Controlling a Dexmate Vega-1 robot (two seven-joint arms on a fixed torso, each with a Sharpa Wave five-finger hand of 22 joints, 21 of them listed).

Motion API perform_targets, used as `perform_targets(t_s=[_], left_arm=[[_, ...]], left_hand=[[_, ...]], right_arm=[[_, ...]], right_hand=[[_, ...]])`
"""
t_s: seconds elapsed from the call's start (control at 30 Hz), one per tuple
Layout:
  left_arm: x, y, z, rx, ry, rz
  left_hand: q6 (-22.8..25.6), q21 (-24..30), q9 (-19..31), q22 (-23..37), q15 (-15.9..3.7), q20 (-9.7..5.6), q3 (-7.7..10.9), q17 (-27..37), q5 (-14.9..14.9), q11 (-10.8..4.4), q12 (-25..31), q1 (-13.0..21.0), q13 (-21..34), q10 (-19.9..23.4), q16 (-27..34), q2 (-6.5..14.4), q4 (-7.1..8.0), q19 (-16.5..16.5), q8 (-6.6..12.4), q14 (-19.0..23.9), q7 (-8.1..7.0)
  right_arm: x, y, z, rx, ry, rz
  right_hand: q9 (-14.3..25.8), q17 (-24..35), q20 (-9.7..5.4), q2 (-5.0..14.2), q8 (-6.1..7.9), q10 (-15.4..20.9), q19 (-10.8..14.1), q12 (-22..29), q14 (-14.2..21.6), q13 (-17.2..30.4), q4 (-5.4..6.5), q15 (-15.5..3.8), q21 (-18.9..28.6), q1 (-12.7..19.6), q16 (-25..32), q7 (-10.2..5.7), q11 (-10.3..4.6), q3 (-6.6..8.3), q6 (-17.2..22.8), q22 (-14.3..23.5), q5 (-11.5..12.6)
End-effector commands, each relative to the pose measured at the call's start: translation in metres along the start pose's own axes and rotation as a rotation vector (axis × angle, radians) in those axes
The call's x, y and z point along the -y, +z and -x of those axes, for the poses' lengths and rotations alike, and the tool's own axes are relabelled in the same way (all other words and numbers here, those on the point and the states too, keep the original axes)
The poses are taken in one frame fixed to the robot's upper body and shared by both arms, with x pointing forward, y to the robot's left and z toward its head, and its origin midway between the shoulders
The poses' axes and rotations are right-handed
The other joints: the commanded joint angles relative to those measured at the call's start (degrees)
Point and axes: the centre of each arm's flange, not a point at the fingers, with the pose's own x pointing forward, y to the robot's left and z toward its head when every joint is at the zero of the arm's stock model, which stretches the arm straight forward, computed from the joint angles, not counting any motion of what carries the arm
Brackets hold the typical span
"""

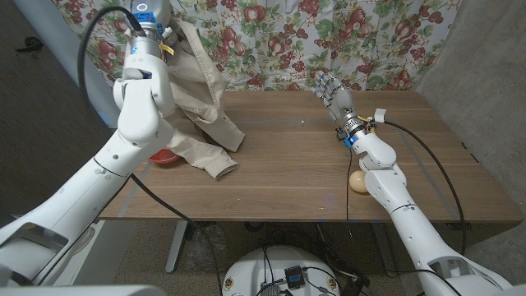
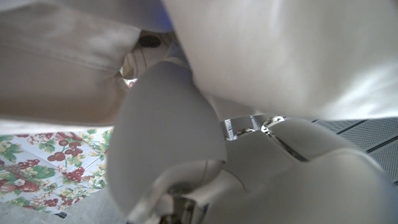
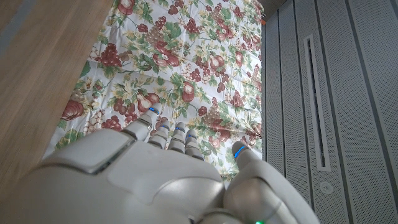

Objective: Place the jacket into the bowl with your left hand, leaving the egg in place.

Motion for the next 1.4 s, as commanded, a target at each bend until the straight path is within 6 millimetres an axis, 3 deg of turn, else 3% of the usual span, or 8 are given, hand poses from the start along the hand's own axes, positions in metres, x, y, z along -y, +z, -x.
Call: perform_targets(t_s=[0.03, 0.4, 1.0, 1.4], left_arm=[[0.004, -0.019, 0.007, -0.062, -0.062, -0.055], [0.013, -0.032, 0.014, -0.15, -0.138, -0.114], [0.04, -0.061, 0.043, -0.156, -0.192, -0.106], [0.063, -0.058, 0.058, -0.062, -0.219, -0.085]], left_hand=[[0.8, 0.4, 0.2, 0.2, -15.06, -7.77, 5.76, 17.4, 0.3, -0.24, -0.2, 0.1, 0.4, 0.7, -0.3, 0.1, 3.84, 1.1, -0.13, 11.6, 0.0], [0.4, 0.1, 0.5, -0.5, -15.39, -8.08, 6.07, 17.1, 0.3, -0.16, -0.7, -0.1, 0.5, 0.7, -1.0, 0.2, 3.82, 1.3, -0.47, 11.7, 0.0], [0.5, -0.2, 0.7, -0.8, -15.85, -8.3, 6.45, 16.6, 0.2, -0.46, -1.4, -0.5, 0.8, 0.9, -2.0, 0.2, 3.75, 1.3, -0.84, 12.0, -0.25], [0.9, -0.5, 0.5, -1.1, -16.03, -8.4, 6.6, 16.3, 0.2, -0.9, -1.9, -0.9, 0.7, 1.2, -2.7, 0.1, 3.78, 1.3, -1.1, 12.3, -0.52]], right_arm=[[-0.013, -0.002, -0.003, -0.004, 0.015, -0.005], [-0.019, 0.001, -0.003, 0.007, 0.012, -0.009], [-0.03, 0.0, -0.007, 0.009, 0.037, -0.014], [-0.032, -0.001, -0.001, 0.009, 0.032, -0.012]], right_hand=[[0.1, 0.1, -4.09, 2.83, 0.21, 0.1, 0.6, 0.1, 0.3, 0.1, 0.04, -1.17, 0.4, -0.5, 0.2, -0.08, 0.14, 0.18, 0.5, 0.2, -0.2], [0.1, 0.1, -4.07, 2.84, 0.21, 0.1, 0.7, 0.1, 0.3, 0.1, 0.05, -1.15, 0.4, -0.5, 0.2, -0.07, 0.03, 0.2, 0.5, 0.2, -0.2], [0.1, 0.0, -4.05, 2.83, 0.19, 0.1, 0.7, 0.1, 0.4, 0.1, 0.04, -1.22, 0.4, -0.5, 0.2, -0.03, 0.02, 0.22, 0.5, 0.2, -0.2], [0.1, 0.0, -4.02, 2.81, 0.2, 0.2, 0.7, 0.1, 0.4, 0.1, 0.04, -1.16, 0.4, -0.5, 0.2, -0.01, 0.03, 0.21, 0.5, 0.2, -0.2]])
